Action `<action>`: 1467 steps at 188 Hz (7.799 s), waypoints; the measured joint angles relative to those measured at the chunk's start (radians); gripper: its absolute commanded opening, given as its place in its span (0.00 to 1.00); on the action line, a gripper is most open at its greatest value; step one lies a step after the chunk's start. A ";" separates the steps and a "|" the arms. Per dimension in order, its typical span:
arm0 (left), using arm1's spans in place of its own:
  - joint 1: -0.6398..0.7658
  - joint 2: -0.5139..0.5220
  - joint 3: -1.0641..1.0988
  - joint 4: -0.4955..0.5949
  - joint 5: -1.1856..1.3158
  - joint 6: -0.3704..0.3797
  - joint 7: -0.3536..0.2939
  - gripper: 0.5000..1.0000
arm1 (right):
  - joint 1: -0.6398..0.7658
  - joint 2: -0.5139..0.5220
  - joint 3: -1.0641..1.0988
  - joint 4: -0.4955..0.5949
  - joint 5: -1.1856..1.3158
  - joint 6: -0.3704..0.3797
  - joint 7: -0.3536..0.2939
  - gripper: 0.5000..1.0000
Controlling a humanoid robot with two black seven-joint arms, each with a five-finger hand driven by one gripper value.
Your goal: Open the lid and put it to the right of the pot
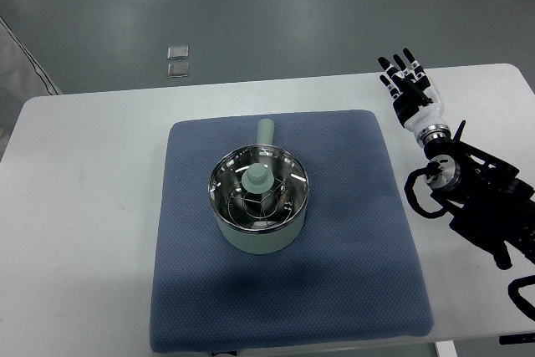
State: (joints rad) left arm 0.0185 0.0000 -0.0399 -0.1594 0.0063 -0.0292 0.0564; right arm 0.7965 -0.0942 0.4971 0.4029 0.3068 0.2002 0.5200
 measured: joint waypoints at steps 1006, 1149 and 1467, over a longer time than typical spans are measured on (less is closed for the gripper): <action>-0.006 0.000 -0.003 0.003 -0.001 0.009 0.000 1.00 | 0.600 -0.199 -0.544 0.680 -2.006 0.076 0.091 0.65; -0.006 0.000 -0.003 0.003 -0.001 0.009 0.000 1.00 | 0.602 -0.198 -0.546 0.678 -2.008 0.073 0.091 0.37; -0.006 0.000 -0.003 0.003 0.000 0.009 0.000 1.00 | 0.617 -0.201 -0.529 0.675 -1.996 0.072 0.091 0.00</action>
State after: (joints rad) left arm 0.0123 0.0000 -0.0430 -0.1565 0.0061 -0.0200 0.0562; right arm 1.4139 -0.2954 -0.0320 1.0782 -1.6887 0.2722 0.6109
